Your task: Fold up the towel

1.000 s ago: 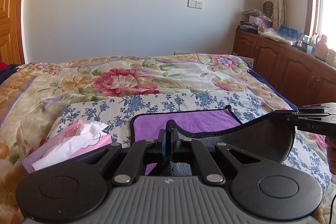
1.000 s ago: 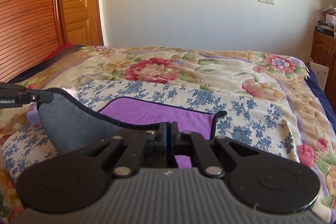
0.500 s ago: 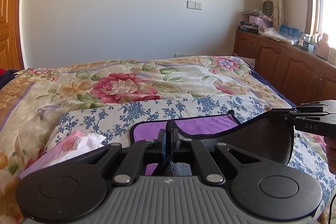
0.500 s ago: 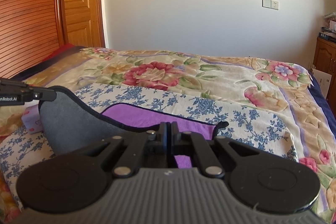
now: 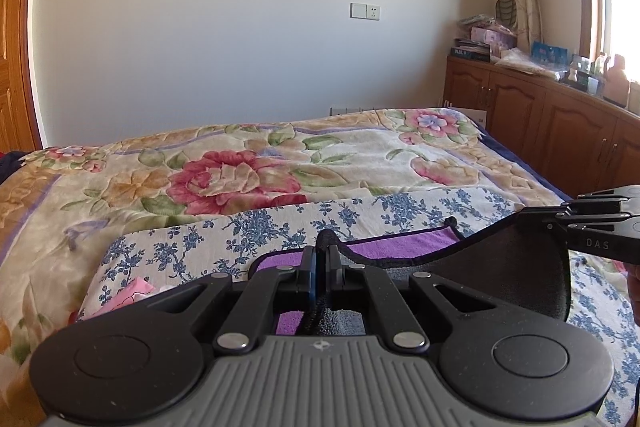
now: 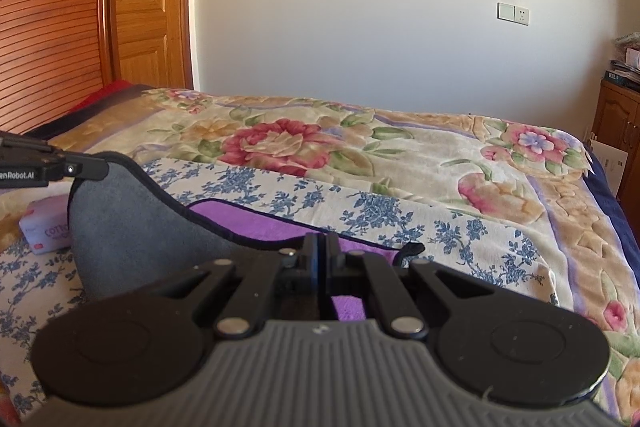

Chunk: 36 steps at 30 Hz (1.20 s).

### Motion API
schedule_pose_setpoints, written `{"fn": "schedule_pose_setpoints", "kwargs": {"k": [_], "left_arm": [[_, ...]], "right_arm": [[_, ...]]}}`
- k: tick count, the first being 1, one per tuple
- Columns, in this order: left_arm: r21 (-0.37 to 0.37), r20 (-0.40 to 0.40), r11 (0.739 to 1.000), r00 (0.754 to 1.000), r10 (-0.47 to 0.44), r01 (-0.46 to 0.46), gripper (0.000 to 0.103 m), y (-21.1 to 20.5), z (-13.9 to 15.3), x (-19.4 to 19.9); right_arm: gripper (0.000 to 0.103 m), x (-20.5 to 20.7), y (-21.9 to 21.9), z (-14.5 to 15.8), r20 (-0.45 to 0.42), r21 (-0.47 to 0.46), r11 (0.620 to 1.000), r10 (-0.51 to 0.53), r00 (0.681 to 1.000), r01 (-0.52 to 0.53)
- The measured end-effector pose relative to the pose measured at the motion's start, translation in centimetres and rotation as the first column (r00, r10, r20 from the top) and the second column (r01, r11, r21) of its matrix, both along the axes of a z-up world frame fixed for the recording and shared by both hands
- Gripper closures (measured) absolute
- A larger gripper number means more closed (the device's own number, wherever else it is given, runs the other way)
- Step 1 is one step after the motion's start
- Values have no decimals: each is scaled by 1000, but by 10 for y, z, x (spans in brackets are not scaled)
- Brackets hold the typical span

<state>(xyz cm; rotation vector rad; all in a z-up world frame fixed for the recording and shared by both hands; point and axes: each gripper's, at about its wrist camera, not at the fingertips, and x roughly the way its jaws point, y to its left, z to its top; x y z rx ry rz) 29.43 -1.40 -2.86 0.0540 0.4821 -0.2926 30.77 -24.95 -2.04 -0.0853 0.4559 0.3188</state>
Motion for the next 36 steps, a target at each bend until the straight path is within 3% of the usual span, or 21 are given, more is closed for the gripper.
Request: {"fn": "schedule_pose_setpoints", "kwargs": {"k": [11, 36], "left_arm": [[52, 47, 999, 999, 10, -12, 98, -4, -7, 12], [14, 95, 999, 994, 47, -49, 98, -5, -1, 43]], "right_arm": [[99, 14, 1, 0, 23, -9, 1000, 15, 1000, -14], [99, 40, -7, 6, 76, -59, 997, -41, 996, 46]]}}
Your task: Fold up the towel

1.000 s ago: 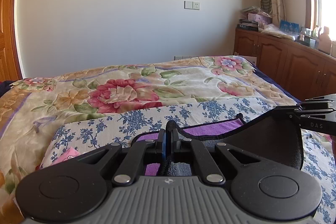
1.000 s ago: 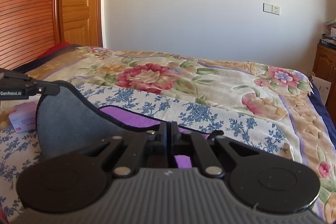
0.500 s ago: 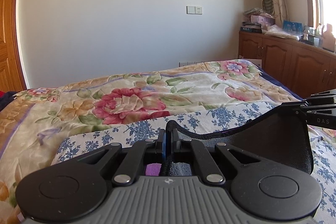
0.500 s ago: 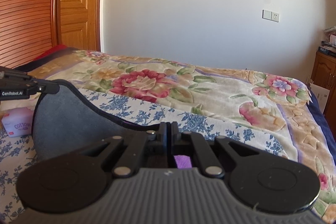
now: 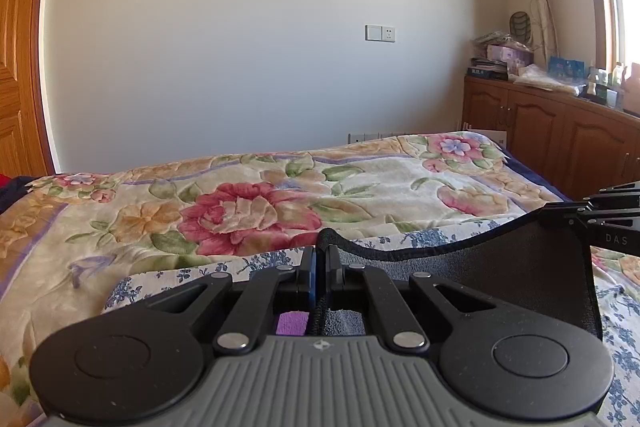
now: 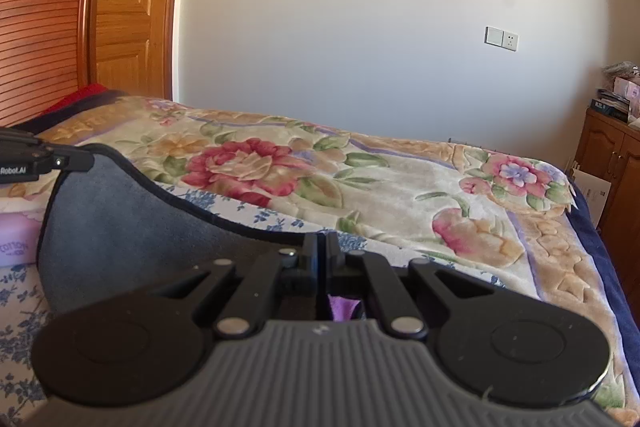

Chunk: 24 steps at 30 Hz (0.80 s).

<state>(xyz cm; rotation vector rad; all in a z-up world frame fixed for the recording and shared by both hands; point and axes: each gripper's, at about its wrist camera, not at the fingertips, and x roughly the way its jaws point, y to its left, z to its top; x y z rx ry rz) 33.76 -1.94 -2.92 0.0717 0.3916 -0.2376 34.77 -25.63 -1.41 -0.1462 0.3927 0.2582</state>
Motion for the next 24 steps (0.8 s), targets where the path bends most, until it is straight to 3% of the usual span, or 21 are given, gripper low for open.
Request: {"fn": "schedule_pose_setpoints", "kwargs": {"k": [16, 24], "left_arm": [[18, -4, 999, 1000, 29, -29, 98, -4, -12, 33], [40, -48, 998, 998, 44, -42, 98, -8, -34, 57]], "right_arm": [[99, 35, 3, -13, -18, -55, 998, -9, 1000, 8], [99, 60, -2, -42, -95, -73, 997, -18, 995, 12]]}}
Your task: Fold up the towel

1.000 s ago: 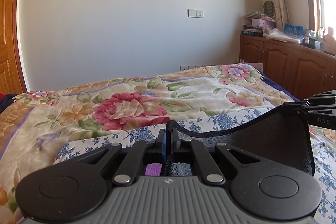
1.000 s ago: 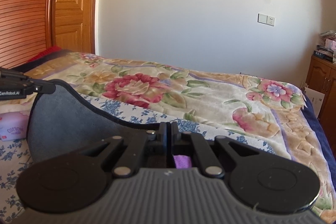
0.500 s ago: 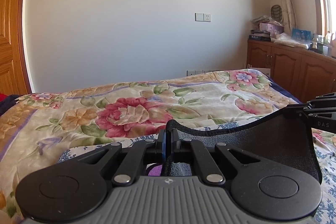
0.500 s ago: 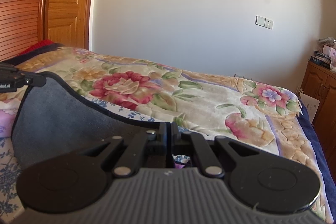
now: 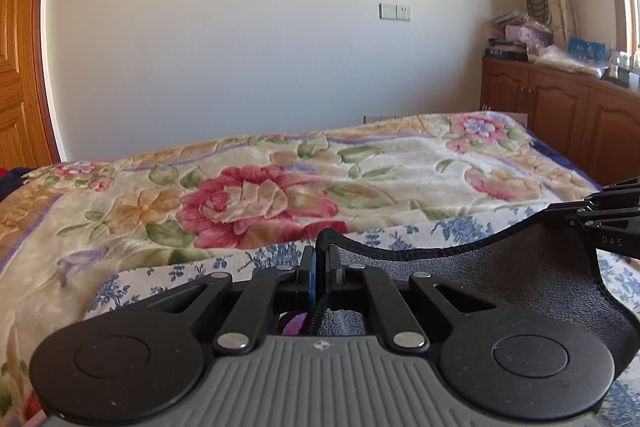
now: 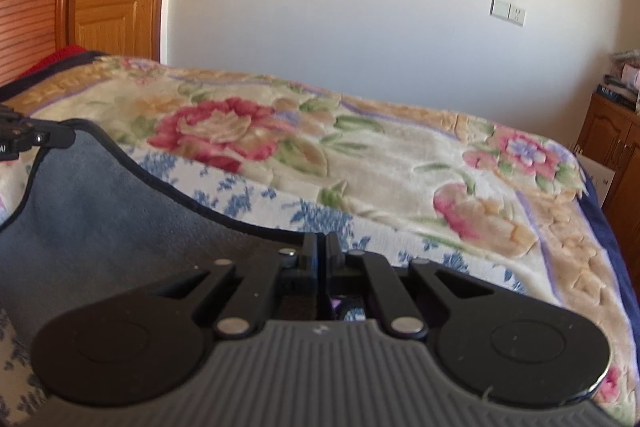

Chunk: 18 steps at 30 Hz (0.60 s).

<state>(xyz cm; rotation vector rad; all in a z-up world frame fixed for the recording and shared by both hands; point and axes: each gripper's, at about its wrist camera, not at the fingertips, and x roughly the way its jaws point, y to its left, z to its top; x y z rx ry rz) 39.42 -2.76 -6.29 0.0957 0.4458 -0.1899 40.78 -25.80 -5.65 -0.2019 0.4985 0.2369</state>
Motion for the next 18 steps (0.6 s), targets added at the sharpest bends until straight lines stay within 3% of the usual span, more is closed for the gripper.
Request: {"fn": "schedule_pose_setpoints", "kwargs": {"k": [7, 16, 18], "left_arm": [[40, -82, 999, 997, 15, -12, 98, -2, -24, 19], [45, -109, 999, 994, 31, -26, 95, 2, -39, 27], [24, -113, 999, 993, 30, -28, 80, 5, -39, 28]], "right_arm": [[99, 11, 0, -18, -58, -14, 1000, 3, 998, -3], [99, 16, 0, -24, -81, -20, 1000, 12, 997, -14], [98, 18, -1, -26, -90, -10, 1000, 4, 996, -5]]}}
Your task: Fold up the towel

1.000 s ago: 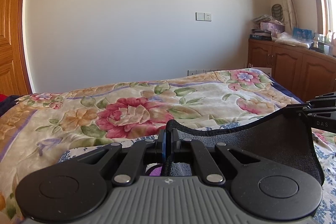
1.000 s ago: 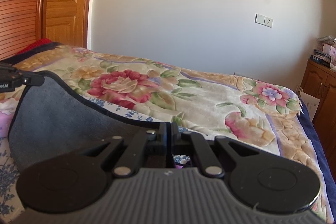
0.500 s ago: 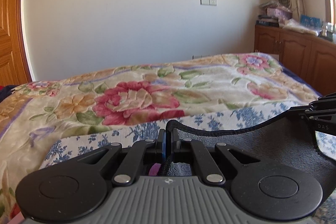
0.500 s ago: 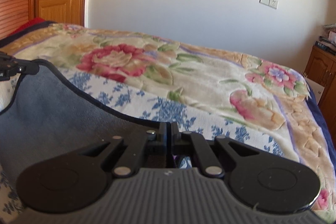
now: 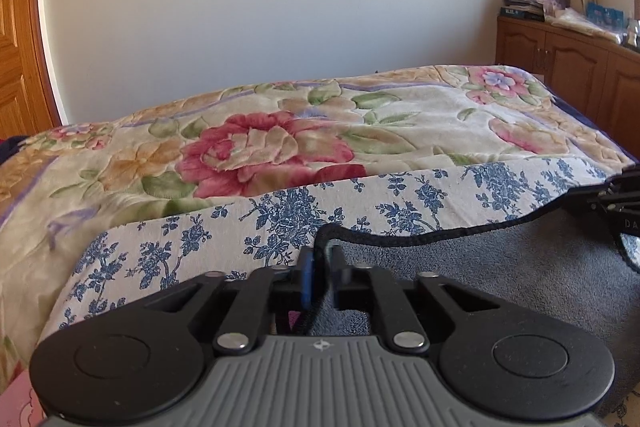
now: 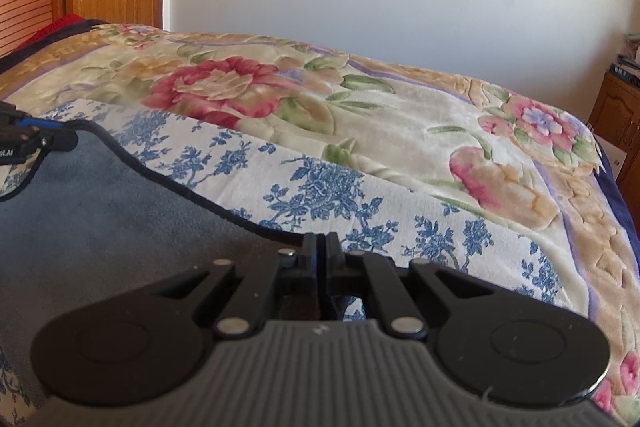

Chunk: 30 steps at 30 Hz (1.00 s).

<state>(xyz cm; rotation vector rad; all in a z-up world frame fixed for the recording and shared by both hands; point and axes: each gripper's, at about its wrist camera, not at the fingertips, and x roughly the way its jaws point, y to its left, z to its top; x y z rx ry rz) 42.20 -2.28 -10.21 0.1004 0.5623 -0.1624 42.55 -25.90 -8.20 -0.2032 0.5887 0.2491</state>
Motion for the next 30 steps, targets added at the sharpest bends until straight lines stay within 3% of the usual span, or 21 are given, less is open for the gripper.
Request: {"fn": "schedule_pose_setpoints", "kwargs": {"k": [2, 5, 6, 7, 9, 11, 16, 30], "left_arm": [[-27, 9, 1000, 1000, -11, 11, 62, 2, 1, -2], [-22, 18, 999, 1000, -24, 24, 54, -3, 3, -5], [-19, 22, 999, 999, -29, 29, 51, -5, 4, -6], [-17, 30, 999, 999, -31, 31, 48, -6, 6, -8], [-25, 48, 999, 998, -29, 30, 40, -8, 11, -15], [-22, 60, 999, 998, -30, 31, 31, -10, 17, -21], [-4, 89, 999, 995, -36, 37, 24, -15, 42, -40], [10, 138, 1000, 990, -19, 18, 17, -10, 115, -104]], "right_arm": [[97, 1, -1, -1, -2, 6, 1000, -6, 1000, 6], [86, -1, -1, 0, 8, -3, 1000, -20, 1000, 20], [73, -2, -1, 1, 12, -6, 1000, -23, 1000, 23], [53, -3, -1, 3, 12, -4, 1000, -26, 1000, 26], [43, -7, -2, 9, 18, 16, 1000, -27, 999, 27], [43, -13, -1, 18, 25, 18, 1000, -24, 999, 23], [43, -31, -2, 45, 45, 41, 999, -24, 999, 22], [43, -90, 7, 93, 51, 113, 993, -36, 998, 30]]}}
